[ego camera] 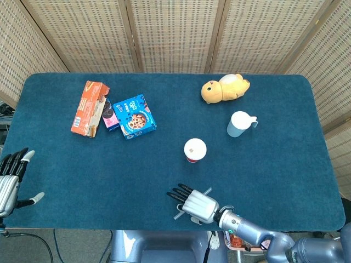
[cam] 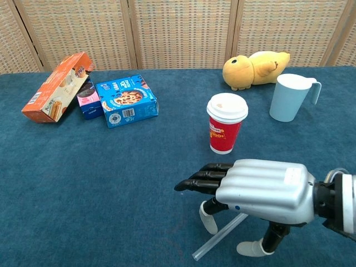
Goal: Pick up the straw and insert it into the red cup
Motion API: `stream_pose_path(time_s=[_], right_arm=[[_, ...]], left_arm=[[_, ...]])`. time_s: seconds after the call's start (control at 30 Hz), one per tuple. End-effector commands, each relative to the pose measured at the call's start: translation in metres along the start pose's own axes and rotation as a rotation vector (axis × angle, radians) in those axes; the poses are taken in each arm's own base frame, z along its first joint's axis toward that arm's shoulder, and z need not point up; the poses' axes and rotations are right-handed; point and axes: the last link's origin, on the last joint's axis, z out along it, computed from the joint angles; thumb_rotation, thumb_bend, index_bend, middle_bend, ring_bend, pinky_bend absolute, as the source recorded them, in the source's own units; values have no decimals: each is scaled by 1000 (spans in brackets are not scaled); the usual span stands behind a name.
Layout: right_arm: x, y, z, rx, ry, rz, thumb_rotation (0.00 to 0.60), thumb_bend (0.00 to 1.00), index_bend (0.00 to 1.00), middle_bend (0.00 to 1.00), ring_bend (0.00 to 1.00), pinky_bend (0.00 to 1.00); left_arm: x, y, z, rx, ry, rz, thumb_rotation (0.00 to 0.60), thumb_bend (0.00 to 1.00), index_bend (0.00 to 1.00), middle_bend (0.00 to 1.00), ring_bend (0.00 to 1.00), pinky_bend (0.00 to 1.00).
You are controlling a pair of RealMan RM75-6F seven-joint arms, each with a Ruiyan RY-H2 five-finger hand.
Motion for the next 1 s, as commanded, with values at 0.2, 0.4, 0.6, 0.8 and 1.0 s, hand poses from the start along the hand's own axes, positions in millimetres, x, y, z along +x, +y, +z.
stream_pose_path(time_s=[0.2, 0.4, 0.6, 0.8, 1.0], right_arm=[[-6, -2, 12, -18, 3, 6, 600, 366, 467, 67, 0, 0], [-10, -3, 16, -19, 8, -3, 600, 366, 480, 76, 0, 0], [-17, -6, 17, -13, 3, -12, 600, 385, 492, 83, 0, 0], [-22, -7, 20, -16, 2, -6, 600, 395, 493, 84, 0, 0], [-25, -7, 22, -23, 1, -4, 600, 417, 493, 87, 0, 0]], left_arm=[[-1, 1, 1, -3, -9, -2, 600, 116, 0, 0, 0, 0], [-1, 1, 0, -5, -12, -5, 600, 117, 0, 0, 0, 0], [-2, 1, 1, -9, -18, -9, 600, 117, 0, 0, 0, 0], [-2, 2, 0, -10, -21, -9, 600, 117, 0, 0, 0, 0], [-3, 2, 1, -10, -23, -8, 600, 117, 0, 0, 0, 0]])
